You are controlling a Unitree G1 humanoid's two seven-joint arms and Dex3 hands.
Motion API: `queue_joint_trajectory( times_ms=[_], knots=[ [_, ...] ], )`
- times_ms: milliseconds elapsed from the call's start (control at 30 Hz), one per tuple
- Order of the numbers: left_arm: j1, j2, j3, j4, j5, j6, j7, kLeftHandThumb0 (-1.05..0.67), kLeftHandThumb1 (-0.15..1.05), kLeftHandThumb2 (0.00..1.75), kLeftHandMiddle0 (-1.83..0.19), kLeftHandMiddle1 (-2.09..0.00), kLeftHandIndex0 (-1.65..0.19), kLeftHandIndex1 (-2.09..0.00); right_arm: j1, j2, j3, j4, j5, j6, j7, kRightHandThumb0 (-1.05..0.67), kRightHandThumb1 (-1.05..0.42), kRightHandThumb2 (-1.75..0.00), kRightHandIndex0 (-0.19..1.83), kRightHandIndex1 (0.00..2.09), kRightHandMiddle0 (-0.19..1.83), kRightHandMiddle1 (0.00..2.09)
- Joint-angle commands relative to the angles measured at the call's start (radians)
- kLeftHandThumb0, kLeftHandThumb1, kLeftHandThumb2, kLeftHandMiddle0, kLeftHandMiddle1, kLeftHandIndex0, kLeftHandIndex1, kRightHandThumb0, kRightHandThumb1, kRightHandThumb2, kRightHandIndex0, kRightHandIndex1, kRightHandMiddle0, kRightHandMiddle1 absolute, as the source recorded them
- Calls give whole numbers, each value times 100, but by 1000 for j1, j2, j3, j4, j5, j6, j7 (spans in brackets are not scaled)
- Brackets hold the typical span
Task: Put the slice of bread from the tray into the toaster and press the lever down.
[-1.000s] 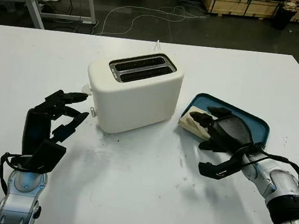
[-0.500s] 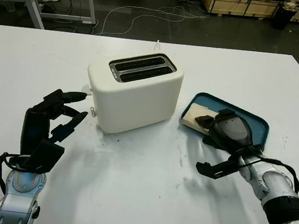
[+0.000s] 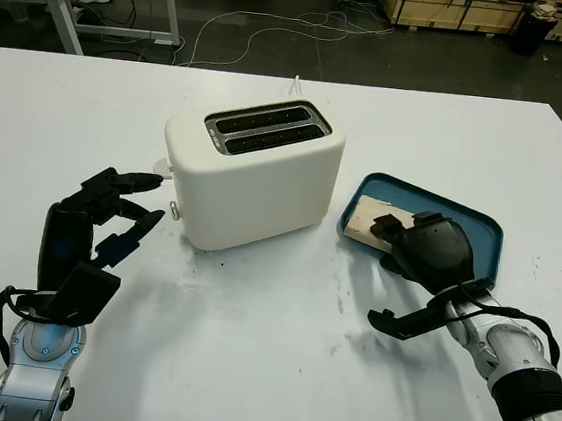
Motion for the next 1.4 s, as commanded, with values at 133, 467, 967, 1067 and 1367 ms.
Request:
queue_joint_trajectory(
  times_ms=[133,467,967,1067,1367],
  knots=[
    [1,0,-3,-2,6,2,5,-25,92,18,-57,-132,-63,-65,-13,12,-24,42,96,-118,-1,-57,-92,-14,75,169,75,106],
    [3,-1,-5,2,17,2,17,-25,92,17,-57,-130,-63,-65,-37,45,-97,94,220,-240,-36,-61,-92,-34,99,175,70,174],
    [4,-4,-4,0,9,12,19,-25,92,17,-57,-131,-63,-64,-65,51,-105,118,215,-242,-49,-56,-92,-38,98,175,66,175],
    [4,-4,-5,-2,12,14,19,-25,92,17,-57,-131,-63,-64,-66,48,-107,105,208,-220,-31,-56,-92,-41,98,175,65,175],
    [2,-2,-5,8,12,2,24,-25,92,17,-57,-130,-63,-64,-137,12,-155,82,239,-218,73,-51,-92,-46,97,175,64,175]
  ],
)
